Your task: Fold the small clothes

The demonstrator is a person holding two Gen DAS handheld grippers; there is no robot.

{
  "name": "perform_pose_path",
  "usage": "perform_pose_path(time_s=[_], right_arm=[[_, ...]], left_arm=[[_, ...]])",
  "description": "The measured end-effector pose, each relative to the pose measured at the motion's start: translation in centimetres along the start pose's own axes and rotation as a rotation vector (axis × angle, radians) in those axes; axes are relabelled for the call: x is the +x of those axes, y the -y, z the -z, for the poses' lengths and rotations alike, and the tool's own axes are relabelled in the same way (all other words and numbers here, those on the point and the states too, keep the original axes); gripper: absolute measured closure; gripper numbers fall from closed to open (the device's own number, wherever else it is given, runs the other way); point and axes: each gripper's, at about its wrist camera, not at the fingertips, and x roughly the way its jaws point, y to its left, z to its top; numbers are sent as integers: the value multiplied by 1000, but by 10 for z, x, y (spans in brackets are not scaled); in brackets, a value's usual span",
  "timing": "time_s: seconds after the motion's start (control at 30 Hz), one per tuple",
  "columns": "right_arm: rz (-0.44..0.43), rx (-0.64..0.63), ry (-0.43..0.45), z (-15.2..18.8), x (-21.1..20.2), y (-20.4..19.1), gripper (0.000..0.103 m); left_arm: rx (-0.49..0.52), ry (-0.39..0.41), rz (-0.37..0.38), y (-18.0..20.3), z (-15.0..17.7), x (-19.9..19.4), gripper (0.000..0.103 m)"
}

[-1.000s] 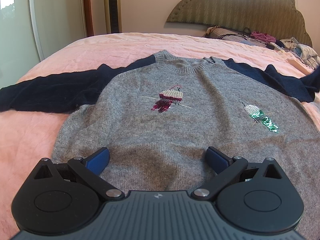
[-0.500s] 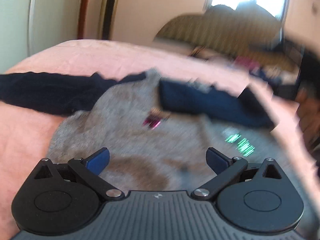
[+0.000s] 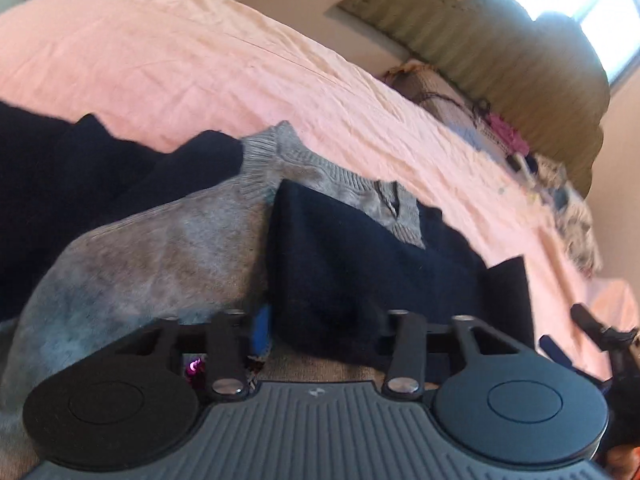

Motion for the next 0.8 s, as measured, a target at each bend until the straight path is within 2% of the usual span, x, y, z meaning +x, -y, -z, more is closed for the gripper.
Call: perform_pose_path(time_s=[0.03, 0.13, 0.23, 0.3, 0.37, 0.47, 0.53, 0.63, 0.67, 0.7, 0.73, 0.77, 0.8], right_arm=[[-2, 0, -5, 1, 1, 2, 22], [-8, -2, -13, 1, 3, 4, 21], [-16, -20, -17, -2, 0, 1, 20], [-32, -48, -25, -4, -1, -2, 11], [-33, -75, -41, -5, 5, -7, 7], [-14, -91, -99, -5, 25, -15, 7], [32, -105, -145, -3, 43, -20, 12], [94, -151, -233, 5, 74, -23, 20], [103, -187, -233, 8, 79, -27, 26], [104, -249, -235, 12, 83, -33, 50], [109, -289, -275, 17, 89, -36, 74], [111, -297, -289, 19, 92, -37, 88], [109, -319, -281, 20, 90, -39, 89]], left_arm=[[5, -3, -24, 2, 1, 1, 97], [-12, 39, -22, -3, -4, -26, 97], [-26, 87, -41, -25, -1, -56, 97], [23, 70, -107, -34, 4, -54, 97], [22, 41, -162, -39, 11, -46, 97], [46, 71, -169, -38, 19, -49, 97], [76, 73, -187, -34, 19, -47, 96], [66, 77, -153, -41, 18, -53, 93], [62, 86, -139, -44, 19, -58, 90], [62, 98, -132, -47, 20, -62, 86], [67, 106, -132, -49, 21, -64, 82], [73, 106, -130, -52, 21, -65, 71], [82, 99, -129, -55, 21, -64, 64]])
